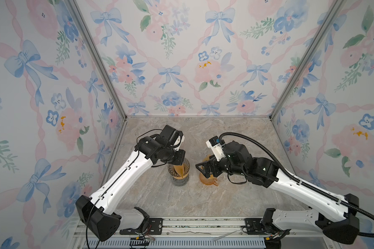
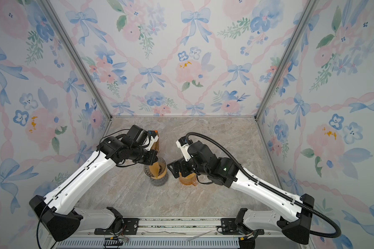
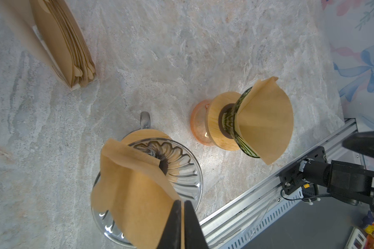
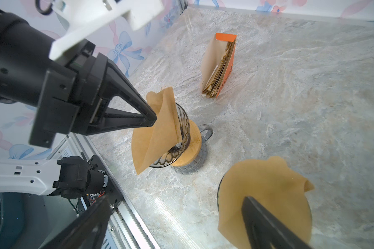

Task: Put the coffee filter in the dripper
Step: 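Lower the brown filter into the glass dripper with the left gripper, then push the brown filter down inside the glass dripper with the left gripper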

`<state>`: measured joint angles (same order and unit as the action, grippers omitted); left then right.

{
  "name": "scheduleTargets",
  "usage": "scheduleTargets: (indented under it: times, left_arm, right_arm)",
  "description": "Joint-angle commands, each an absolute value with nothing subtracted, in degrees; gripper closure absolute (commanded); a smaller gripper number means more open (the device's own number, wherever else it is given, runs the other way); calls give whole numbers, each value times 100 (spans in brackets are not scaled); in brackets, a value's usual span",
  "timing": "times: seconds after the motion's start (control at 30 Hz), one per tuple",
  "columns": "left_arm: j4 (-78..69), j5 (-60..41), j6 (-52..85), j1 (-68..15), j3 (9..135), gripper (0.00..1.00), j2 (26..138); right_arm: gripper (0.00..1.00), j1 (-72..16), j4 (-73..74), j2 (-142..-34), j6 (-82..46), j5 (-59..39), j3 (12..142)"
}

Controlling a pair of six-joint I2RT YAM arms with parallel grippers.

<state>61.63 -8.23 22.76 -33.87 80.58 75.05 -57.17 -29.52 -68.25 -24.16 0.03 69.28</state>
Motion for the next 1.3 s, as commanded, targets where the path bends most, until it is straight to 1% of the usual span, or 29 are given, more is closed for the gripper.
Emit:
scheduleTargets:
  times: [0.0,0.33,0.63,0.83,1.07,1.13,1.27]
  left_arm:
    - [6396,-496,2301,-3428,8093,92,7508]
    - [6535,-269,2359,-3450,8108,97,7442]
    - [6524,54,2323,-3549,8074,97,7901]
    - [6512,130,2346,-3603,8151,89,8173]
    - [6508,369,2378,-3667,8122,88,8414]
    - [6508,380,2381,-3674,8122,86,8478]
    - [6512,422,2380,-3710,8110,84,8568]
  right_arm:
    - [3,-5758,-3075,-6716,-2408,132,6830]
    - [3,-5752,-3026,-6779,-2412,112,6808]
    - [4,-5754,-3067,-6734,-2424,158,6801]
    - [4,-5755,-3040,-6749,-2435,176,6743]
    - [4,-5747,-3050,-6745,-2426,172,6732]
    - [4,-5741,-3058,-6744,-2422,167,6732]
    - [4,-5729,-3067,-6742,-2411,167,6733]
